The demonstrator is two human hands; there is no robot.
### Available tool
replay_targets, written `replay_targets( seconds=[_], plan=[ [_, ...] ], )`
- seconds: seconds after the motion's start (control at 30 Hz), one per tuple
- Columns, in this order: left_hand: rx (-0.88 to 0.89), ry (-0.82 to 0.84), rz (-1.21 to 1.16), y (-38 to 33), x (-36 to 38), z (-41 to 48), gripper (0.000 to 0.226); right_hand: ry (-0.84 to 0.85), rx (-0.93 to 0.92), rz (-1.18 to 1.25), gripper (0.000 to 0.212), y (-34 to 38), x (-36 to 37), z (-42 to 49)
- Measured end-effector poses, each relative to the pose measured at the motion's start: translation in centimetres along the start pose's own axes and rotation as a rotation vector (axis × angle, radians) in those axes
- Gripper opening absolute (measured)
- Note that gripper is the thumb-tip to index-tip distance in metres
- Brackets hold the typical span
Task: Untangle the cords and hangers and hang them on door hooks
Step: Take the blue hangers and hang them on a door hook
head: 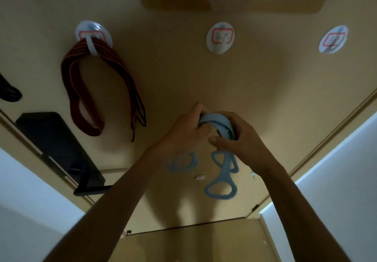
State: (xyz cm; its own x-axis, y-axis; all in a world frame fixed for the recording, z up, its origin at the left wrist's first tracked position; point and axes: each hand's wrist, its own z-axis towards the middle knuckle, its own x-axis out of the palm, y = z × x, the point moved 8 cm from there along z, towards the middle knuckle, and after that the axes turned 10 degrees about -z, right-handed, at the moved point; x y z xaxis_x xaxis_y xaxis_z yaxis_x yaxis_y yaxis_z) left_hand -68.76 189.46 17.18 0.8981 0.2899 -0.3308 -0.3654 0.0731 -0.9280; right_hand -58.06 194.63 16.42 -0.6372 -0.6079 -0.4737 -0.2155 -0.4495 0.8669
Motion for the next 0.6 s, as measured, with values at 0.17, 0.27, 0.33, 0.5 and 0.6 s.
replay_targets(
  seconds=[0.17,0.27,0.33,0.5,0.6],
  plan=[
    [0.046,-0.022,0.057,-1.9,0.0,1.7,0.014,-0.057,-0.070,-0.036,0.021,0.9,-2.3,2.1],
    [0.034,-0.040,-0.004,-2.9,-0.2,2.1,0.015,-0.012,-0.122,-0.014,0.022,1.0,-3.3,3.0],
    [0.014,-0.023,-0.088,-3.4,-0.3,2.3,0.012,0.002,-0.154,0.006,0.014,1.2,-4.2,3.4],
    [0.063,-0.047,0.013,-5.2,-0.5,3.2,0.013,-0.036,-0.257,-0.017,0.012,3.1,-6.0,4.6],
    [0.112,-0.090,0.057,-6.7,-1.4,3.4,0.016,-0.038,-0.319,-0.058,0.005,4.6,-6.7,5.3]
  ],
)
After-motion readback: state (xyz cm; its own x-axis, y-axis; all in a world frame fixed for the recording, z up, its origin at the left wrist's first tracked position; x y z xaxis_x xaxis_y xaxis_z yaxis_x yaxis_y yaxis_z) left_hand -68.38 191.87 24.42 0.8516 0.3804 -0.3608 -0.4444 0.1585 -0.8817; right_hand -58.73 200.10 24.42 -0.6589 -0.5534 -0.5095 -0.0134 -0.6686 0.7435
